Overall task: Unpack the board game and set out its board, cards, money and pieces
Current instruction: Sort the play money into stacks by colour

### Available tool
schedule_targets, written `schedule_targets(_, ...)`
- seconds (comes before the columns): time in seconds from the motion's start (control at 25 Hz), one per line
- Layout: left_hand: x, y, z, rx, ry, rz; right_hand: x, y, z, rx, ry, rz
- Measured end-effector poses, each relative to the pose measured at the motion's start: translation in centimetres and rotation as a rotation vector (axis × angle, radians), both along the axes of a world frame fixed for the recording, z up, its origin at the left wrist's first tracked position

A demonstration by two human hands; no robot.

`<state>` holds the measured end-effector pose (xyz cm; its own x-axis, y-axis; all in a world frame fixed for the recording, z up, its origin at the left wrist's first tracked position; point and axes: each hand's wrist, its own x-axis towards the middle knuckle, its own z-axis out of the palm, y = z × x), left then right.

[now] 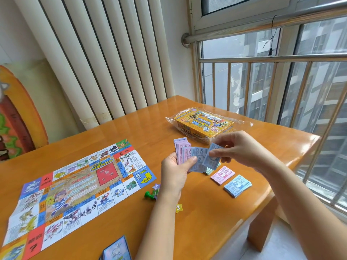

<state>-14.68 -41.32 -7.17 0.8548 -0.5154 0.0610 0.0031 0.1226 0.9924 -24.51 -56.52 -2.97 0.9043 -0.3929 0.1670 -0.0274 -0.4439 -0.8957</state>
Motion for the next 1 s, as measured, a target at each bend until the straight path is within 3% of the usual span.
schedule_targets(0.28, -0.4, 0.0, 0.2, 0.003, 0.011, -0.097, 0.0, 0.5, -0.8, -0.126, 0.035, -0.066)
schedule_targets(0.64, -0.2, 0.2, 0.3, -0.046, 0.115, -0.080, -1.7, 0.3, -0.7, 0.137, 0.022, -0.050)
schedule_targets(0.84, -0.4, 0.5, 0.6, 0.028, 0.047, -0.194, -1.3, 1.8, -0.9, -0.046, 0.085, -0.125)
schedule_targets(1.0, -0.1, 1.0, 1.3, 0.027, 0.167, -0.202, -2.5, 3.9, -2.2, -0.122, 0.109, -0.250)
